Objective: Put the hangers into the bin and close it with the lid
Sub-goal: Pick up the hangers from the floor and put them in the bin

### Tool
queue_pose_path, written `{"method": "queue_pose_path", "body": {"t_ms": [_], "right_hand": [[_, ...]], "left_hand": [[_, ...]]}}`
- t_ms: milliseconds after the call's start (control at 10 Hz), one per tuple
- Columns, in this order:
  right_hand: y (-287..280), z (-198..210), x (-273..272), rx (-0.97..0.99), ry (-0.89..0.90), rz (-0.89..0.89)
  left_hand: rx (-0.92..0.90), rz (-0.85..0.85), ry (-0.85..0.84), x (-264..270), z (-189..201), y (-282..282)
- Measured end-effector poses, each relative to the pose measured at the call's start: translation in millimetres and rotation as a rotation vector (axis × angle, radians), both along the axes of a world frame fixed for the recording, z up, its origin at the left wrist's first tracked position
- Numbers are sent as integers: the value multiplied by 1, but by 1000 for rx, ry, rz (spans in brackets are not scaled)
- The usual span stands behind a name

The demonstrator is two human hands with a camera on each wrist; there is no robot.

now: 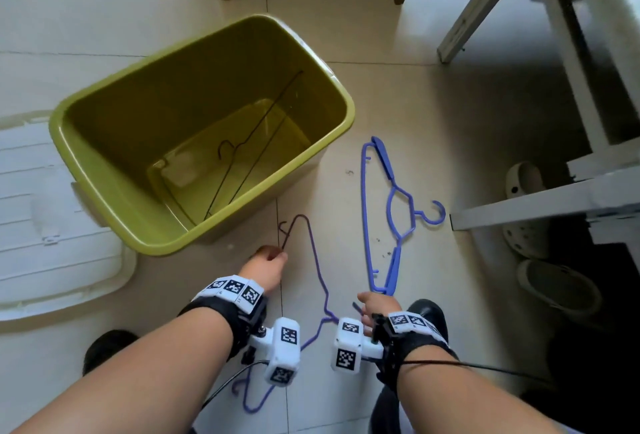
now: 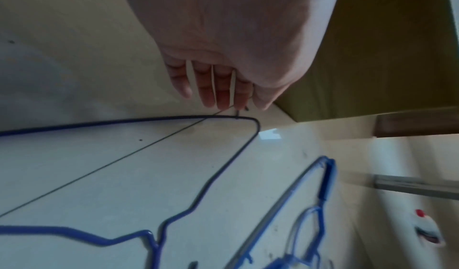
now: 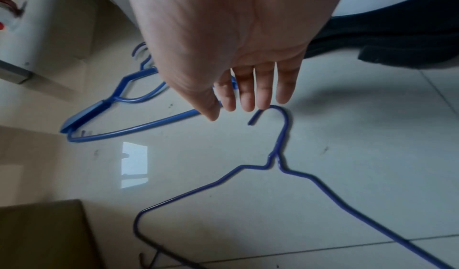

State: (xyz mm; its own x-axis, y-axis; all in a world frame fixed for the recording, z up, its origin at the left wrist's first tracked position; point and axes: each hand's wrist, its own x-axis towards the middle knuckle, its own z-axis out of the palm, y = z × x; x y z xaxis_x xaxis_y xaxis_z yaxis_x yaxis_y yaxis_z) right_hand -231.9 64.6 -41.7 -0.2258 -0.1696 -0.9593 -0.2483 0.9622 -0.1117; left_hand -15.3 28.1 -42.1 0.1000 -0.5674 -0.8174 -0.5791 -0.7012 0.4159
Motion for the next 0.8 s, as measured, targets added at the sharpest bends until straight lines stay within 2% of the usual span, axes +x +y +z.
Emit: {"method": "queue_pose_path", "body": {"t_ms": [100,200,300,500,700,800], "right_hand": [[4,1,0,73,34,68],[1,0,-1,103,149,379],[12,-27,-7,44,67,10],[18,-49,-12,26,26,-62],[15,-26,-19,91,-5,-109],[8,-19,-18,76,-56,-237]], "left_hand": [[38,24,-21,0,-15,7],[97,64,-15,0,-26,14],[150,68,-15,-1,-35,19],[179,27,-1,1,-44,20],[180,22,-2,4,-43,19],[162,-17,-35,5,-32,18]]}}
